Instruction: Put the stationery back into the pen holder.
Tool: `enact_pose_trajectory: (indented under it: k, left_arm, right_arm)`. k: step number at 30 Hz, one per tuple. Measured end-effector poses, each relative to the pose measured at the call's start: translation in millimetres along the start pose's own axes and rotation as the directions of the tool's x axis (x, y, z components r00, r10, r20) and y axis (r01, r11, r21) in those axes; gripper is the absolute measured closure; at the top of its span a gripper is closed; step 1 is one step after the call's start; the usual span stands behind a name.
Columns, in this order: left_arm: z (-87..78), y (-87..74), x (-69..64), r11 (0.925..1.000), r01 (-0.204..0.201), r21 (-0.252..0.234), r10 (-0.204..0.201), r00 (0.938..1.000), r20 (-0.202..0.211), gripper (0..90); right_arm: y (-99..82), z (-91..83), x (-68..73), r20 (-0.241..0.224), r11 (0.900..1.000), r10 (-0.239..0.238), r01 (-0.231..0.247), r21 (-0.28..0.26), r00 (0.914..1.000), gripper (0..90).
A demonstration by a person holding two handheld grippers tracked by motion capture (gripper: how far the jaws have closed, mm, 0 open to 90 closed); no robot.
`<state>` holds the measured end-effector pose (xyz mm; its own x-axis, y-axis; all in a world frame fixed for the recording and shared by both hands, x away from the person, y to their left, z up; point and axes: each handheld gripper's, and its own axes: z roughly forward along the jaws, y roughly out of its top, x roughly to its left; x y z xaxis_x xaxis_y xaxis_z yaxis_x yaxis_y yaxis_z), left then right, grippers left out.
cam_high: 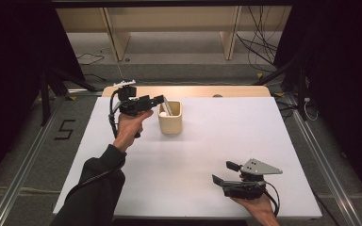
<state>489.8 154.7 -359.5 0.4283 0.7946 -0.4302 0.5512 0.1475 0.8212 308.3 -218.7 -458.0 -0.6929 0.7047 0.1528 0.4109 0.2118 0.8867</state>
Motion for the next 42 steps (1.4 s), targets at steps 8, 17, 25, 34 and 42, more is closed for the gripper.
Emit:
enact_pose_trajectory:
  k: [8, 17, 25, 34, 42]
  left_arm:
    - [-20.6, -11.8, 6.5, 0.9997, -0.025, -0.003, 0.025, 0.9992, 0.033, 26.3]
    - [-33.3, -34.7, 5.2, 0.9973, -0.072, 0.017, 0.071, 0.9961, 0.053, 25.8]
    - [-46.3, -61.3, 2.9, 0.9895, -0.139, 0.038, 0.137, 0.9894, 0.047, 25.1]
    - [-64.2, -86.1, 11.0, 0.986, -0.164, 0.03, 0.162, 0.9856, 0.048, 24.8]
    - [-70.1, -103.3, 6.4, 0.9731, -0.228, 0.03, 0.225, 0.9712, 0.078, 23.2]
  right_arm:
    - [-0.2, 1.2, -0.1, -0.001, 1.0, -0.001, 0.001, -0.002, 1.0, 25.6]
    - [-0.8, 1.7, -1.0, -0.006, 1.0, 0.003, -0.003, 0.0, 1.0, 25.6]
    - [-0.2, 2.0, -0.9, -0.01, 1.0, 0.0, 0.0, -0.001, 0.9999, 25.6]
    - [0.0, 3.6, -0.4, -0.01, 1.0, 0.001, -0.001, -0.004, 0.9999, 25.6]
    - [-0.2, 2.7, -0.1, -0.007, 1.0, 0.001, -0.001, -0.005, 1.0, 25.5]
